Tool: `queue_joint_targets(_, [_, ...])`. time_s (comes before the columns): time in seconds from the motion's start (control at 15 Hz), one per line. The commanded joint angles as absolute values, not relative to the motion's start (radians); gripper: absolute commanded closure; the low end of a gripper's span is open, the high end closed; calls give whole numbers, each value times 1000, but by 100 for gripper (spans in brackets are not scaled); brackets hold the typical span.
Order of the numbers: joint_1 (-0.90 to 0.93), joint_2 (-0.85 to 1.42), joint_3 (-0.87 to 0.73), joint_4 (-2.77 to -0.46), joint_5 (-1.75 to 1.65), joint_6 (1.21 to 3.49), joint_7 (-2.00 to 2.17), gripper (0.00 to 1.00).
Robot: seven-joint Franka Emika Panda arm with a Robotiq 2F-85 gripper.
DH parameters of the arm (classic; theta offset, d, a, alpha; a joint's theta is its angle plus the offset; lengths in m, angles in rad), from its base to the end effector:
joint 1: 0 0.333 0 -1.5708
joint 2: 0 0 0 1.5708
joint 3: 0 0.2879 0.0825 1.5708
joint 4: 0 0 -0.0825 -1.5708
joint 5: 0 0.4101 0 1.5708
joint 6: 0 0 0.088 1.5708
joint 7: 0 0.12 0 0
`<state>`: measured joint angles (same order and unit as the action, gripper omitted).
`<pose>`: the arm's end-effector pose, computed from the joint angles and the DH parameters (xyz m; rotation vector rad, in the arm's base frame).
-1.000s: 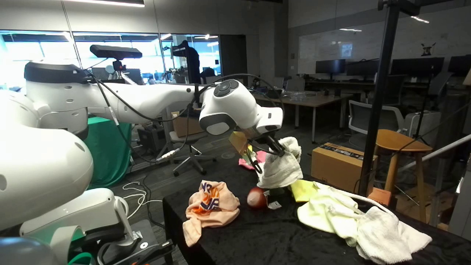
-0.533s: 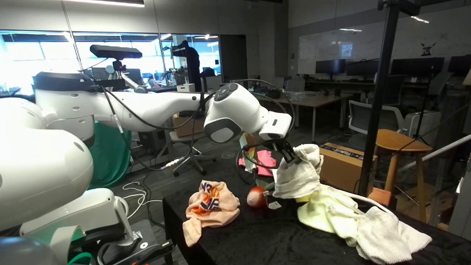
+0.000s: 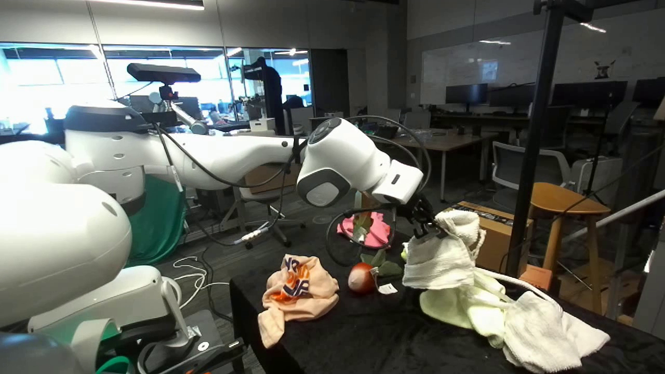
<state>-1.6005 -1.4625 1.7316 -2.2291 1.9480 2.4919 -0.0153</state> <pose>0.5682 0.0053 0.2404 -2.5885 1.2080 -1.1797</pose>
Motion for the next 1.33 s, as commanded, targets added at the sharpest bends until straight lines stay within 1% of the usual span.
queue_joint_targets(0.0, [-1661, -1477, 1733, -2193, 1957, 2549, 75, 92])
queue_joint_targets(0.27, [-1734, -1479, 1749, -2139, 1953, 2563, 135, 91])
queue_joint_targets(0.33, [-1753, -1476, 1754, -2122, 1937, 2547, 134, 66])
queue_joint_targets(0.4, [-1768, -1473, 1760, -2107, 1920, 2532, 133, 66])
queue_joint_targets(0.47, [-1780, -1475, 1769, -2091, 1911, 2525, 130, 62])
queue_joint_targets(0.73, [-1791, -1469, 1790, -2060, 1887, 2496, 94, 32])
queue_joint_targets(1.0, [-1751, -1456, 1794, -2058, 1833, 2439, 54, 2])
queue_joint_targets(1.07, [-1734, -1450, 1792, -2059, 1820, 2412, 25, 0])
queue_joint_targets(1.27, [-1675, -1427, 1781, -2050, 1812, 2333, -76, 0])
